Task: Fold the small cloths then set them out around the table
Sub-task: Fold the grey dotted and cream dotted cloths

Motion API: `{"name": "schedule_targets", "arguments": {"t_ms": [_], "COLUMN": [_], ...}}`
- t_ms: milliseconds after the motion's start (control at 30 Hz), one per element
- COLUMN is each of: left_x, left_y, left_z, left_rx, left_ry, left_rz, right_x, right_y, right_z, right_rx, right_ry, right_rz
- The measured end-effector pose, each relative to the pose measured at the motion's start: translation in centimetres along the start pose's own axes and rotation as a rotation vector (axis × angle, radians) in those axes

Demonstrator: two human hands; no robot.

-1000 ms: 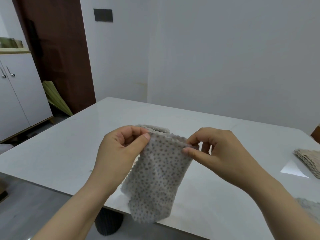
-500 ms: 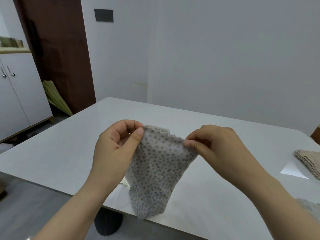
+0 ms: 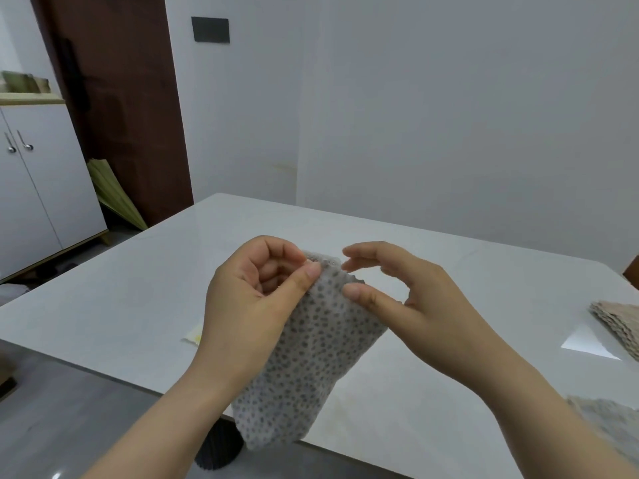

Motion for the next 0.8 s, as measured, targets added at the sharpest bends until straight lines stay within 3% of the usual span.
{"name": "schedule_targets", "arguments": {"t_ms": [400, 800], "left_x": [2.2, 5.9], "left_y": [-1.0, -0.8], "left_z": [-1.4, -3.1], "left_rx": [0.128, 0.102], "left_ry": [0.08, 0.181], "left_rz": [0.004, 0.03], "right_x": [0.2, -0.9], "right_y": [0.7, 0.4], "right_z": [0.4, 0.2], "right_rx": [-0.09, -0.11], "right_ry": [-0.001, -0.058], "right_rz": [0.141, 0.106]}}
Point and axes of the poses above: each hand's wrist, its own z-axis towards the middle knuckle, its own y-axis out of the back of the hand, x = y × z, the point moved 10 cm from there along z, towards the middle knuckle, and after that the axes turned 2 degrees about -y, right-handed, at the moved point
